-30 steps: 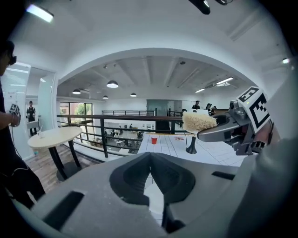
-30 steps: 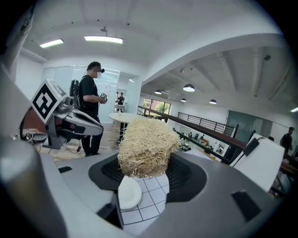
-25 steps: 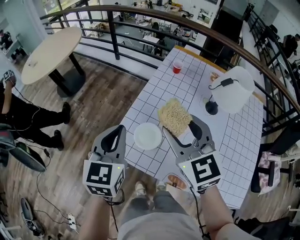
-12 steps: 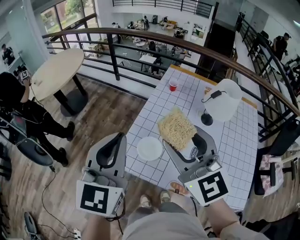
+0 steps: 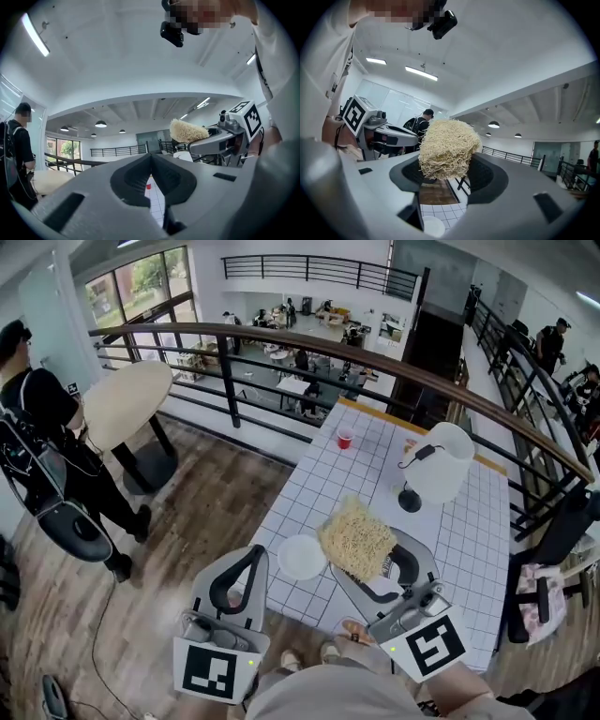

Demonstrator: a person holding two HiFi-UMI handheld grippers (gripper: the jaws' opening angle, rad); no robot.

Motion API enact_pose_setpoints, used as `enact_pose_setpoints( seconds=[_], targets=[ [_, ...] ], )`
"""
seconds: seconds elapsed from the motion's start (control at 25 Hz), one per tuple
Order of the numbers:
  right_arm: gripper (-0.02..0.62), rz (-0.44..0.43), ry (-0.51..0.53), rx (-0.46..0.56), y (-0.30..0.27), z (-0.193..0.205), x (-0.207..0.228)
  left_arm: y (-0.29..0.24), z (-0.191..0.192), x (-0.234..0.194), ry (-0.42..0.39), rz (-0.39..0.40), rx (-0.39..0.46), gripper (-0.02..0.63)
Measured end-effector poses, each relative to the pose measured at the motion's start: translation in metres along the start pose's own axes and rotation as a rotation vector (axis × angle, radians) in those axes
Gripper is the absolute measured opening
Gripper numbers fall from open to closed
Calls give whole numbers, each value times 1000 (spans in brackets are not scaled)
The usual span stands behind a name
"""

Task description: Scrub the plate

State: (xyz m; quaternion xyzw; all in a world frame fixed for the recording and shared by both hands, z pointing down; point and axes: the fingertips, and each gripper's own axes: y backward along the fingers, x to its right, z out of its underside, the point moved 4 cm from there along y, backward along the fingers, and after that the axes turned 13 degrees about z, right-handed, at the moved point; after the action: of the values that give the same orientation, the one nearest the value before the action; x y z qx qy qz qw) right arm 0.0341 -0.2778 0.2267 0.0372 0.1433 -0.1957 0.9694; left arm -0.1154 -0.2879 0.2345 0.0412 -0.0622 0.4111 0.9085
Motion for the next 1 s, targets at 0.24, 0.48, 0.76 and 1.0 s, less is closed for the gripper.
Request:
enact_pose_setpoints(
  seconds=[0.24,0.48,0.76,1.0],
  targets=[
    [238,-13,-69,-31,5,23,-23,11,23,15,-61,-14,-111,14],
    [238,-49,-105,-46,6,28,-38,18,30,13,-5,-26,-120,14],
    [238,-77,-130,-51,9,30,-46,26,26,11,-39,-48,-122,15],
    [238,-59,-63,-27,14,25,-46,29,26,18,29,-27,-89,14]
  ],
)
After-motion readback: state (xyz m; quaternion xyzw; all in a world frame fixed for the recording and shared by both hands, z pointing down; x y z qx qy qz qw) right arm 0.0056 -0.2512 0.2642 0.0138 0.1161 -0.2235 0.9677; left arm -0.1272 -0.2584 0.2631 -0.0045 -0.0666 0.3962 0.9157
